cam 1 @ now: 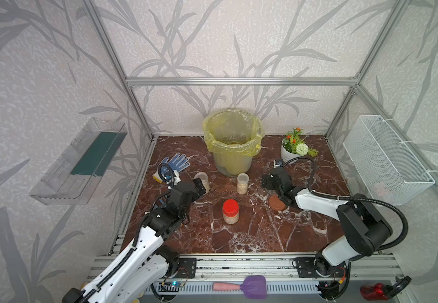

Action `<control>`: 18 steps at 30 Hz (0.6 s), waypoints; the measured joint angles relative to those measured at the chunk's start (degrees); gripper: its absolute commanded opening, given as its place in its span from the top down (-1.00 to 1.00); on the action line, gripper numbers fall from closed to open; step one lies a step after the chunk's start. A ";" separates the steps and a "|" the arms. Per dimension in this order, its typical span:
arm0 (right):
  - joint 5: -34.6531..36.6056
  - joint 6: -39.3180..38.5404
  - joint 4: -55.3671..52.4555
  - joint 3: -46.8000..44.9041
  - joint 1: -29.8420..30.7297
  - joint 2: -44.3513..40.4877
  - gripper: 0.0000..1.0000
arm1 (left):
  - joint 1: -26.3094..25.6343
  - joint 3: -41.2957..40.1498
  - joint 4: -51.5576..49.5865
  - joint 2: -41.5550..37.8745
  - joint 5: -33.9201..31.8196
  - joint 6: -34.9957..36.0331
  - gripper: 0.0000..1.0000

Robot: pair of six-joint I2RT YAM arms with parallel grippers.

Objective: Empty expired oatmeal from jars
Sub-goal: Place the jar at the center of the board.

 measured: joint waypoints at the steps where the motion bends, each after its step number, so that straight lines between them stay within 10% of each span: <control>1: 0.00 -0.17 -0.07 0.00 0.00 -0.04 -0.98 | 0.00 0.00 0.00 0.00 -0.02 0.04 -0.99; 18: -2.10 -6.51 -4.24 0.17 0.31 -9.70 -0.98 | 0.00 -0.46 -0.81 0.00 -0.92 1.31 -0.99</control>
